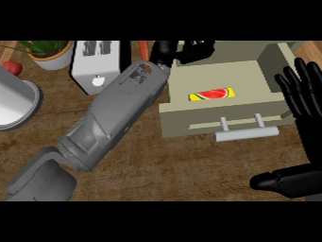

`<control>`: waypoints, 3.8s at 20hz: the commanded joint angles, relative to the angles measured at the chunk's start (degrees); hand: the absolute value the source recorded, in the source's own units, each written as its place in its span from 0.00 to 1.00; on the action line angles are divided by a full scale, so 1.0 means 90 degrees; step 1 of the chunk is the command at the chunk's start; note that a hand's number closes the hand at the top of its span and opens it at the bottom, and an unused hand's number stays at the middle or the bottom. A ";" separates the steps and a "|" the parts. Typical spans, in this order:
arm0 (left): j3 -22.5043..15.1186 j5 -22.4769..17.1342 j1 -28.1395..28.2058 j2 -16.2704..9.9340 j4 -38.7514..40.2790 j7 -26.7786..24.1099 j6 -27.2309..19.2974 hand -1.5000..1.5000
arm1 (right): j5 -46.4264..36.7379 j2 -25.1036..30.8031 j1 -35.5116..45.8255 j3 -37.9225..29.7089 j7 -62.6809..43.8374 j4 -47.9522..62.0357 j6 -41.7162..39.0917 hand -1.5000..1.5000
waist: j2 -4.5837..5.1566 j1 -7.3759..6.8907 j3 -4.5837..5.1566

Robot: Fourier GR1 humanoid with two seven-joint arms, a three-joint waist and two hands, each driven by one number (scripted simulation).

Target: Pick up the cup, place it into the drawer and close the drawer

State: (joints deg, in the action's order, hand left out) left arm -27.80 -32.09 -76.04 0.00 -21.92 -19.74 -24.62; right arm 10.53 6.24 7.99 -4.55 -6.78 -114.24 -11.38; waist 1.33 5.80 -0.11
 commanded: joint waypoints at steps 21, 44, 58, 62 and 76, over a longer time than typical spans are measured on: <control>0.0140 -0.1535 0.0429 0.0000 -0.0828 -0.1014 0.0359 0.00 | 0.1247 0.0246 -0.0260 -0.0487 -0.0328 -0.0470 -0.0447 1.00 | -0.0124 -0.0450 0.0010; 0.0849 -0.1757 0.4938 -0.3213 -0.6513 0.0601 0.0408 0.00 | -0.1512 0.1126 -0.0558 0.0303 -0.0151 -0.0169 -0.1160 1.00 | -0.0185 -0.0821 0.0013; 0.1658 -0.1946 0.6778 -0.3683 -0.7015 0.0103 0.1644 0.00 | -0.5656 0.1194 0.0116 0.2077 0.1842 0.2546 0.0154 1.00 | -0.0140 -0.0751 0.0009; 0.1848 -0.1708 0.7369 -0.3536 -0.7323 -0.0041 0.1890 0.00 | -0.5904 0.0786 0.0689 0.2077 0.1854 0.3531 0.0351 0.00 | -0.0141 -0.0715 0.0011; 0.2699 -0.1604 0.7791 -0.3430 -0.6725 -0.0194 0.3171 0.00 | -0.6379 0.0487 0.3160 0.1118 0.3271 0.8218 0.1244 0.00 | -0.0099 -0.0791 0.0007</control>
State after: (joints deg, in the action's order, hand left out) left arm -4.87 -47.16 -5.98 -31.63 -84.78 -20.62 1.36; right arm -47.22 11.00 28.81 9.10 18.79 -52.75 -1.81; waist 0.04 -1.01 0.07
